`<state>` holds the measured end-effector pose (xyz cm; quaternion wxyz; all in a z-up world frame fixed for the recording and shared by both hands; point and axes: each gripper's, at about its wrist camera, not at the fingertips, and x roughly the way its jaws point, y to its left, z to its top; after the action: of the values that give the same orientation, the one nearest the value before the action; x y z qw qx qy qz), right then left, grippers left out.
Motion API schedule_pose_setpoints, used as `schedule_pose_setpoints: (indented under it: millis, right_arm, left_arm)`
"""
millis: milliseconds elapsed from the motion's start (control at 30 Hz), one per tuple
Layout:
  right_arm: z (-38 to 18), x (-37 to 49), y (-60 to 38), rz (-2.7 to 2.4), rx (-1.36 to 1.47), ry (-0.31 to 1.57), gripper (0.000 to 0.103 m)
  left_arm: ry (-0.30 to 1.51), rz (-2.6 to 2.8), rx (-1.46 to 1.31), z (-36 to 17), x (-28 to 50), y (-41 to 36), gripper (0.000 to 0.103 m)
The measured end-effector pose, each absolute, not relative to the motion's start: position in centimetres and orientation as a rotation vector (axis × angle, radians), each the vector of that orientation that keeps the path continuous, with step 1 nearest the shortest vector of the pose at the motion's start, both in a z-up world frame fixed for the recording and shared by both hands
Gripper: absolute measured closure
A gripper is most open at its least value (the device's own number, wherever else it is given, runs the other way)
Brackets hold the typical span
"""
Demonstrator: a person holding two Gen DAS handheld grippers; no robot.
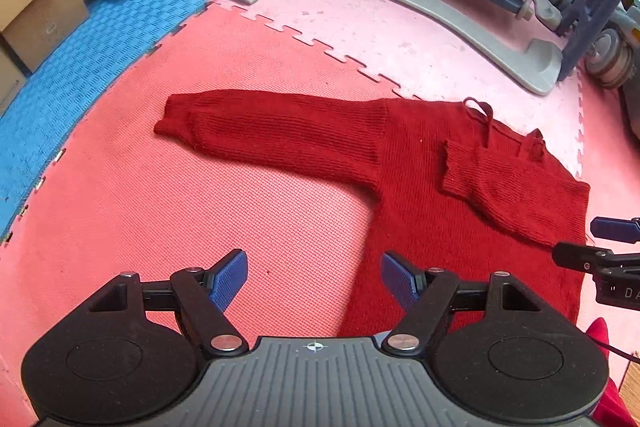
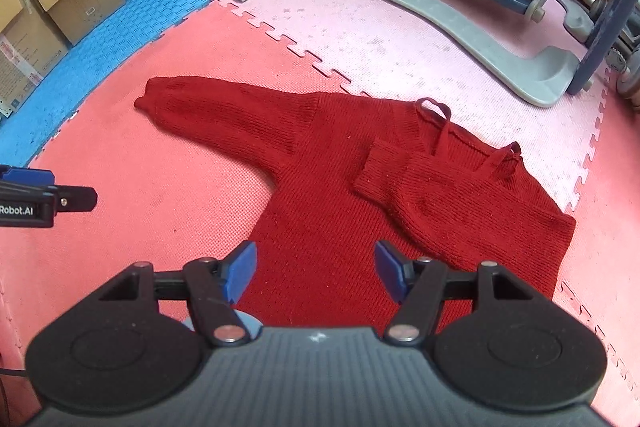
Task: Fold clothes
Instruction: 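Move the left gripper to the cuff of the unfolded sleeve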
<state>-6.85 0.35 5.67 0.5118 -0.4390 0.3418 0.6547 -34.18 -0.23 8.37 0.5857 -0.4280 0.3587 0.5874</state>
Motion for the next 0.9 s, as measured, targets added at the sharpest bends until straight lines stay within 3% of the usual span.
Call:
schedule_pose_setpoints:
  millis: [367, 900]
  right_arm:
    - [4.4, -7.1, 1.2, 1.591, -1.014, 0.850, 0.038]
    - [0.8, -11.2, 6.0, 1.621, -1.107, 0.805, 0.038]
  left_arm:
    - [0.889, 1.427, -0.943, 7.1, -38.4, 4.6, 0.027]
    - [0.884, 1.503, -1.068, -2.0, -46.5, 13.0, 0.027]
